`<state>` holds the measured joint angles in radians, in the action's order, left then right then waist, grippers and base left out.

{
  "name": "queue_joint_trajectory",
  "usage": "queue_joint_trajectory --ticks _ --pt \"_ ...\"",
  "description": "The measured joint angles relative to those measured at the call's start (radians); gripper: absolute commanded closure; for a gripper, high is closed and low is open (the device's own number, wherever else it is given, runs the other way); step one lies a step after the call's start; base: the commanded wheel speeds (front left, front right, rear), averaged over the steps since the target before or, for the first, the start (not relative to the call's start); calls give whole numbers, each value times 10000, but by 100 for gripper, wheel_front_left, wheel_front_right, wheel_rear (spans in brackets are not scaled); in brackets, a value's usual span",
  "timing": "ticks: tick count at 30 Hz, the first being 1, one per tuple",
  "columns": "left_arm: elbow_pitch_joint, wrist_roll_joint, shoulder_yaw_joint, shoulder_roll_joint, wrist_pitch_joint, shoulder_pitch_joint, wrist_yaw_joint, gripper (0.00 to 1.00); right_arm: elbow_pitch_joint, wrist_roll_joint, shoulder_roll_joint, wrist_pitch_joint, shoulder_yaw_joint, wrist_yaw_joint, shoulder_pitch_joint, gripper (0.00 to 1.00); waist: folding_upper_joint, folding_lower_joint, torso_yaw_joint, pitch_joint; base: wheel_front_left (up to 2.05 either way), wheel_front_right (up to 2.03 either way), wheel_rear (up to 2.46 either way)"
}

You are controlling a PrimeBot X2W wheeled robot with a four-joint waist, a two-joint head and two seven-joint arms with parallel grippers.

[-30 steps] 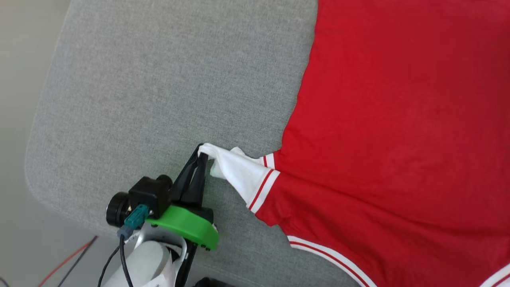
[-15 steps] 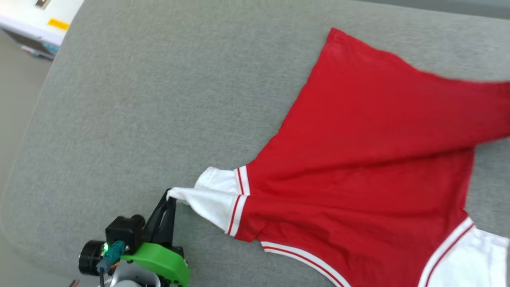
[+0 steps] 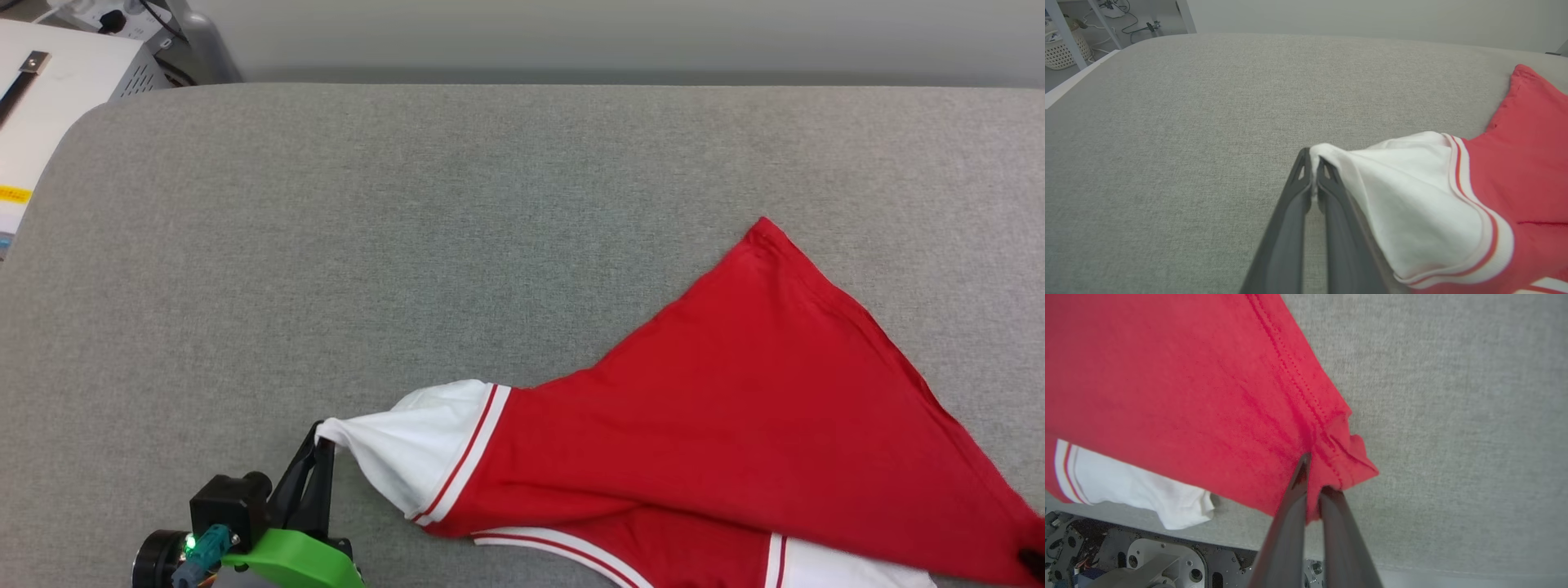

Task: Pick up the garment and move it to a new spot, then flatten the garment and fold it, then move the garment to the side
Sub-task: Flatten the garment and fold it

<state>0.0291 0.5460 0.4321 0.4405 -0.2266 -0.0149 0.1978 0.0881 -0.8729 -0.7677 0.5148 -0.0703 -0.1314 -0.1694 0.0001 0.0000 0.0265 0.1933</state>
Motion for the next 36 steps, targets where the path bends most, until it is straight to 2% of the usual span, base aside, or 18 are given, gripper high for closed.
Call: queue_joint_trajectory --ticks 4,7,8,9,12,17,22,28,33,36 --pt "-88 4 35 2 44 3 2 100 353 276 813 48 -150 0 -558 100 0 0 -102 52 0 0 0" --pt "-98 4 61 2 81 5 4 100 460 366 957 -21 -23 -2 -523 100 -1 0 -90 120 0 0 0" --pt "-98 4 69 2 90 5 8 100 458 385 1003 -84 42 -4 -478 85 0 0 -94 113 0 0 0" --pt "-100 4 75 2 90 5 21 100 435 391 1032 -132 113 -4 -437 0 0 0 -101 99 0 0 0" --pt "-134 4 90 2 117 8 88 100 44 481 993 -336 454 -2 -151 0 0 0 -103 27 0 0 0" --pt "-353 -12 151 4 163 21 157 100 -1329 598 493 -397 1133 -2 639 0 0 0 23 5 0 0 0" --pt "-562 -115 297 -2 249 171 178 100 -2397 803 -69 276 1198 -2 2166 0 0 0 272 192 0 0 0" --pt "-665 -255 518 -77 311 808 144 100 -2305 997 -424 1960 -242 -2 4675 0 0 0 649 617 0 0 0" --pt "-619 -339 690 -286 293 1344 -21 100 -936 1252 -71 3563 -1743 -2 6810 0 0 0 1011 1050 0 0 0" --pt "-550 -431 796 -407 234 1583 -94 100 -144 1559 178 3940 -2581 -2 7753 0 0 0 1223 1320 0 0 0"
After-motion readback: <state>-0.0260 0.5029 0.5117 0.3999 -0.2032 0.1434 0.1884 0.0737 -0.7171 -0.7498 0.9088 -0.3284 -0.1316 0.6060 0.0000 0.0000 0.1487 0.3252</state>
